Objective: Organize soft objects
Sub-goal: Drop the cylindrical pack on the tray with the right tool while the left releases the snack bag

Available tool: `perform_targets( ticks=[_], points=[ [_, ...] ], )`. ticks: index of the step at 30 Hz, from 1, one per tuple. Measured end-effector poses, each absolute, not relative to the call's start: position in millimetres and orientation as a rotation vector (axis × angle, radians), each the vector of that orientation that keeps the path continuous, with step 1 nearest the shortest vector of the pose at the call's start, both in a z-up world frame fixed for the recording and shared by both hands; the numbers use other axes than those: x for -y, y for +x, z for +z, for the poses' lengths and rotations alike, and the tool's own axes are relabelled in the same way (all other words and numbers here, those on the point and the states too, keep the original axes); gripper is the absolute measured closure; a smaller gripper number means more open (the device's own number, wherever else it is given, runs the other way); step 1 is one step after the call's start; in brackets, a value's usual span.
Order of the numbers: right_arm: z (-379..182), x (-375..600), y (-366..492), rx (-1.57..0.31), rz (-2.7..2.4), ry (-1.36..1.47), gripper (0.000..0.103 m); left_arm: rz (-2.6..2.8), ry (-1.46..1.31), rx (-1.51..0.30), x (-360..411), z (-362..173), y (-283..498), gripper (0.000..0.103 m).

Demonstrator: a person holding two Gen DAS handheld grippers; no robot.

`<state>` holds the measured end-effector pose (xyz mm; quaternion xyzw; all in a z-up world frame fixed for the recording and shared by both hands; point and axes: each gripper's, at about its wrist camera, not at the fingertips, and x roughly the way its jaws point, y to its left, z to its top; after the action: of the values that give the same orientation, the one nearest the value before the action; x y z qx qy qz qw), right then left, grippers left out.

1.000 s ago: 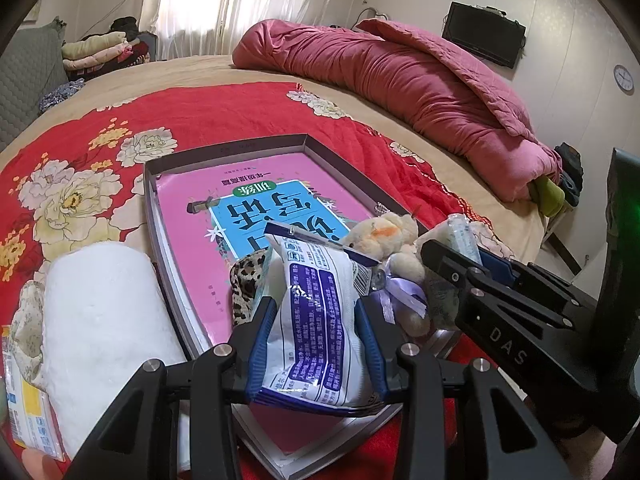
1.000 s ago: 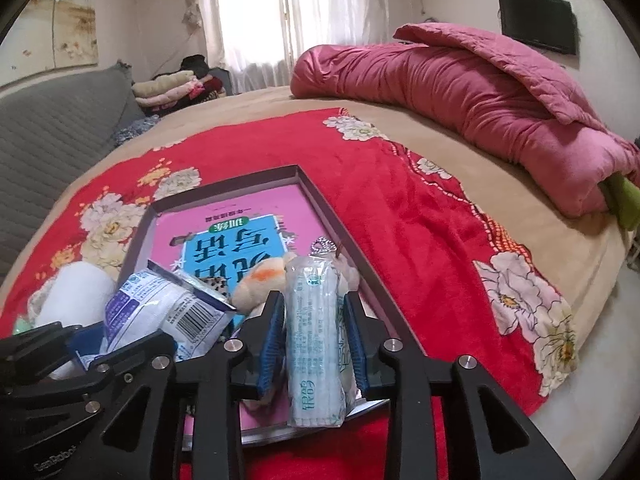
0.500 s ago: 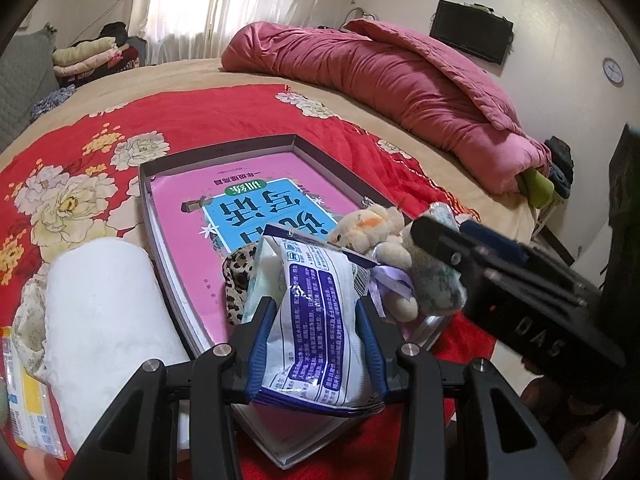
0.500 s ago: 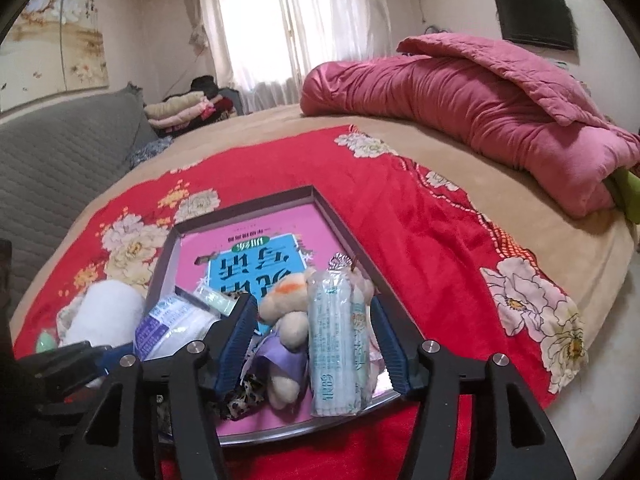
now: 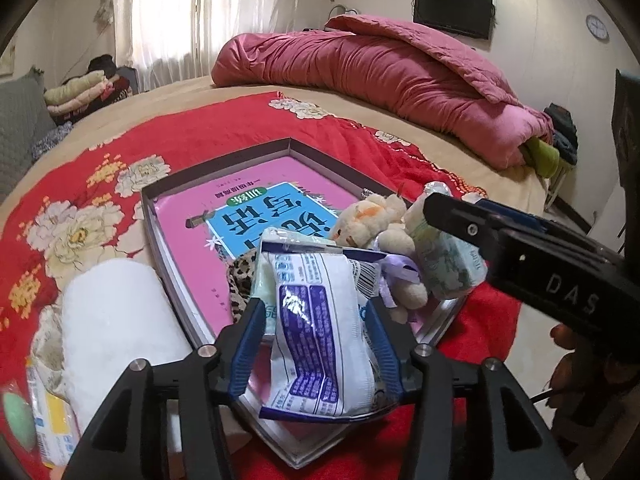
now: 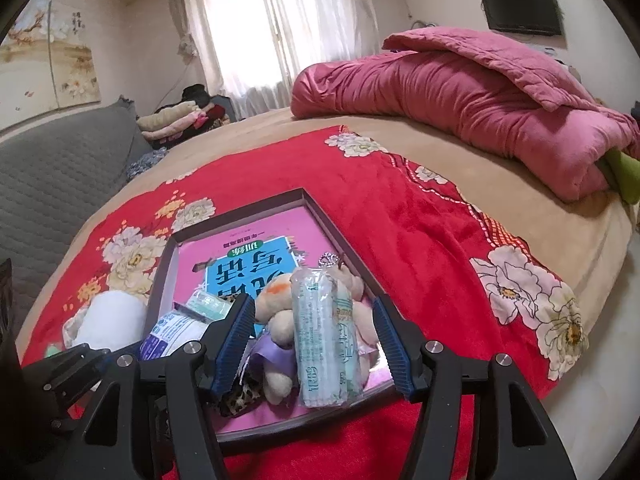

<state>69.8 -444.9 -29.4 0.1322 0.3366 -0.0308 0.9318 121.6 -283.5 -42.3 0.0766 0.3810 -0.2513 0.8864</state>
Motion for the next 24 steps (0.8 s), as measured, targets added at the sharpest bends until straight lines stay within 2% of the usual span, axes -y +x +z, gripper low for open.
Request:
perform_targets(
  ticks=[22,24],
  points=[
    [-26,444,65,-0.696,-0.087,0.263,0.033,-0.503,0.134,-0.804,271,-33,122,0.045],
    [-25,443,64,-0.694,-0.085,0.268,0.033,-0.506,0.123,-0.807,269,-33,122,0.041]
  ],
)
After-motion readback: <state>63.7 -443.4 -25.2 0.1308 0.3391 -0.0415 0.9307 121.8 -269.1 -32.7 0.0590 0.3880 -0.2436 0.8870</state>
